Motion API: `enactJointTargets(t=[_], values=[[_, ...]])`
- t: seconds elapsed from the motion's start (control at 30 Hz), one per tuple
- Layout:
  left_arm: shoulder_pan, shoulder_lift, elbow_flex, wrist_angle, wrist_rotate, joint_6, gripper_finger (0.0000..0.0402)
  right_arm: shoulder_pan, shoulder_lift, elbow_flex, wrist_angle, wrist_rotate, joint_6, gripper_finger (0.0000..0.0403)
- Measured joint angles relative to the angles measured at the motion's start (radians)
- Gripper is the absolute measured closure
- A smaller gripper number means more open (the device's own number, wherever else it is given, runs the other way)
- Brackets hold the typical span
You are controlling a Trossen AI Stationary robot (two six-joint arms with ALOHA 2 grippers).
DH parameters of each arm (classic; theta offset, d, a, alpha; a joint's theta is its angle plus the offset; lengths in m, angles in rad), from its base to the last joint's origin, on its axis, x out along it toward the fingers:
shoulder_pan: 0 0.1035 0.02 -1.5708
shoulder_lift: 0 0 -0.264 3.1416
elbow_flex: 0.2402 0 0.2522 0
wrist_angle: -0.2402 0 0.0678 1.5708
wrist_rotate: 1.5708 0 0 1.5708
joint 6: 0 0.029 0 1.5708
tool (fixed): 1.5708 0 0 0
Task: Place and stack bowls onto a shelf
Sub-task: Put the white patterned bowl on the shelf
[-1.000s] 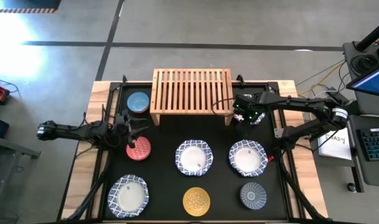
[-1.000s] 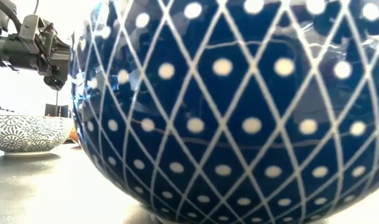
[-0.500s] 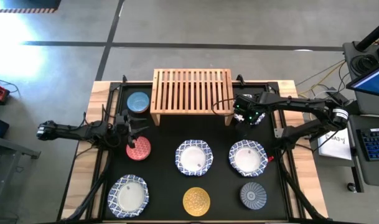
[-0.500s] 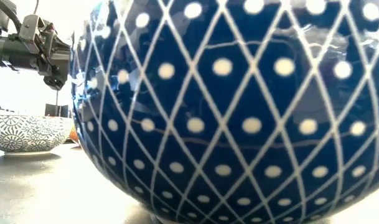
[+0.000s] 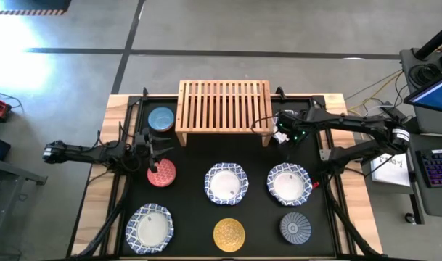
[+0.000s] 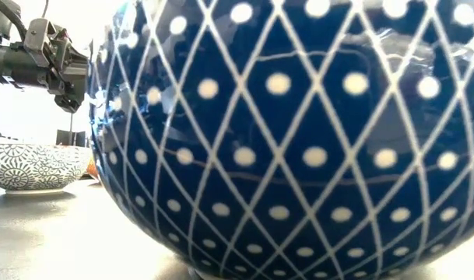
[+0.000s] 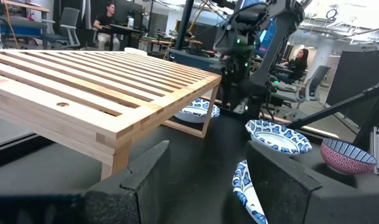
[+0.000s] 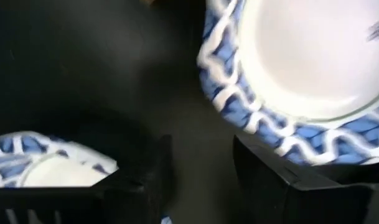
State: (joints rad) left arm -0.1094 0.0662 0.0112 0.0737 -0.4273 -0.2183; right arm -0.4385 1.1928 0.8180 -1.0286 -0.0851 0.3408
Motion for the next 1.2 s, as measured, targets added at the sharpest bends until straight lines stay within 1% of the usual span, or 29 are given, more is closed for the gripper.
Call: enactJointTargets(t=[0.1,0.23,0.4,0.5,0.63,0.97,1.1,1.2], values=[[0.0,0.0,0.0,0.0,0.0,0.0,0.0208,0.0,0.02,-0.025,-0.002,0.013,0.0,0.0208],[0.0,0.0,0.0,0.0,0.0,0.0,0.0208,0.0,0.036,-0.043,0.007,0.073,-0.005,0.018],[0.0,0.0,0.0,0.0,0.0,0.0,0.0208,0.0,0.037,-0.043,0.034,0.089,-0.027,0.0166],[0.0,0.0,0.0,0.0,0.0,0.0,0.0208,0.0,0.034,-0.043,0.05,0.091,-0.054,0.0167],[0.0,0.0,0.0,0.0,0.0,0.0,0.0208,0.0,0.045,-0.054,0.081,0.173,-0.064,0.0172],[0.0,0.0,0.0,0.0,0.0,0.0,0.0208,0.0,0.107,-0.103,0.136,0.165,-0.061,0.0175],[0.0,0.0,0.0,0.0,0.0,0.0,0.0208,0.0,0.102,-0.105,0.148,0.166,-0.061,0.0195],[0.0,0.0,0.0,0.0,0.0,0.0,0.0208,0.0,0.098,-0.105,0.146,0.167,-0.061,0.0228]])
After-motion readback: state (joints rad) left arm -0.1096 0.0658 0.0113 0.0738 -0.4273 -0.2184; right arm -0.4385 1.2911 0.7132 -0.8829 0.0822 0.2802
